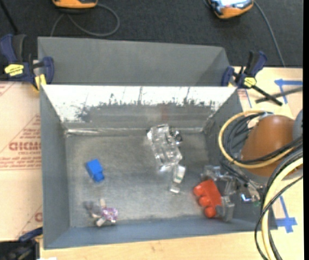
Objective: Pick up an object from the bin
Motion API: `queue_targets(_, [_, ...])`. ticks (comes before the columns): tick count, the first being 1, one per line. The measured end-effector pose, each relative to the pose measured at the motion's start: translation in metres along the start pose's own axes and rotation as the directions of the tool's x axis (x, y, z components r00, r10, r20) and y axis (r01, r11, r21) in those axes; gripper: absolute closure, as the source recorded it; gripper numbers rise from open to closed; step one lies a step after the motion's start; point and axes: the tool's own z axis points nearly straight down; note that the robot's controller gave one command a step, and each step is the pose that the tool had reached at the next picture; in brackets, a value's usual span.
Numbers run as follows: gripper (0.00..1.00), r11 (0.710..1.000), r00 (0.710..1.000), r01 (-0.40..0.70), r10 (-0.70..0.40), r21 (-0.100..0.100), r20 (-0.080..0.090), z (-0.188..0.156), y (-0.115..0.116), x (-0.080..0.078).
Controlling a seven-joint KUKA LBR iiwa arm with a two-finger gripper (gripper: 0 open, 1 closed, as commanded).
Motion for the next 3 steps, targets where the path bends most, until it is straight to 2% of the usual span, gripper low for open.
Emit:
queue_targets(1, [1.00,1.000,1.000,0.000,0.000,0.001,0.000,-0.001,0.000,0.000])
queue_targets(2, [1.00,1.000,1.000,-0.003,0.003,-0.001,-0.007,-0.093,-0.003,-0.006])
queue_targets(3, [1.00,1.000,1.000,-0.007,0.007,-0.004,-0.016,-0.113,-0.004,-0.008])
